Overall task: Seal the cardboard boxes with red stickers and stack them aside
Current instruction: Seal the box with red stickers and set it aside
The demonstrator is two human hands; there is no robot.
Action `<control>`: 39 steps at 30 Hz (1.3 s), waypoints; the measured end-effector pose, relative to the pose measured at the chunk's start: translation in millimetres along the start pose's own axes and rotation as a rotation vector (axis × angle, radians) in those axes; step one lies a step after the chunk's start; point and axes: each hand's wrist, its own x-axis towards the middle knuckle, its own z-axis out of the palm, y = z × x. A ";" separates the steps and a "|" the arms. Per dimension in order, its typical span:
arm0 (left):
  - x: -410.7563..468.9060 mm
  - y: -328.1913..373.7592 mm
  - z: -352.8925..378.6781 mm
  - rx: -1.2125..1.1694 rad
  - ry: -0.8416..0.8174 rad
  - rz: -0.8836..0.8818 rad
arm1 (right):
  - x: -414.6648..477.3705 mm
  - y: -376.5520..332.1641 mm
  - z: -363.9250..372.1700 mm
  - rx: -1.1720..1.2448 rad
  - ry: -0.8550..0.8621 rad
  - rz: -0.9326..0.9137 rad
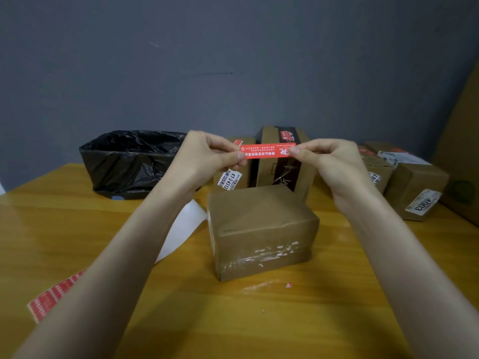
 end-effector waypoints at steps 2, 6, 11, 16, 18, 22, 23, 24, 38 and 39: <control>2.6 -3.8 0.8 0.120 0.001 0.004 | -1.1 -3.5 -0.5 -0.020 -0.032 -0.021; 6.0 -8.2 2.3 0.333 -0.024 0.041 | -1.8 -7.1 1.3 -0.056 -0.046 -0.036; 5.2 -5.1 3.0 0.534 -0.054 0.092 | -2.7 -7.3 0.2 -0.097 -0.079 -0.012; 11.3 -13.3 -5.3 0.703 0.046 0.080 | -2.8 -10.0 -4.9 -0.192 -0.123 -0.057; 9.7 -7.4 -5.7 0.690 0.089 0.150 | -2.4 -15.4 -8.6 -0.325 -0.145 -0.133; 1.2 3.4 8.5 0.781 -0.098 0.202 | -4.0 -25.3 -11.2 -0.719 -0.241 -0.290; -0.7 3.0 11.0 0.863 -0.219 0.124 | -3.3 -26.4 -12.9 -0.767 -0.225 -0.310; -2.1 1.2 11.6 0.926 -0.377 0.018 | -2.3 -27.2 -15.6 -0.792 -0.195 -0.318; 2.0 -9.6 -13.4 0.580 -0.810 -0.058 | 6.3 -18.2 -28.1 -0.546 -0.214 -0.150; 3.1 -9.8 -19.2 0.518 -0.828 -0.070 | 4.4 -19.2 -27.5 -0.518 -0.275 -0.114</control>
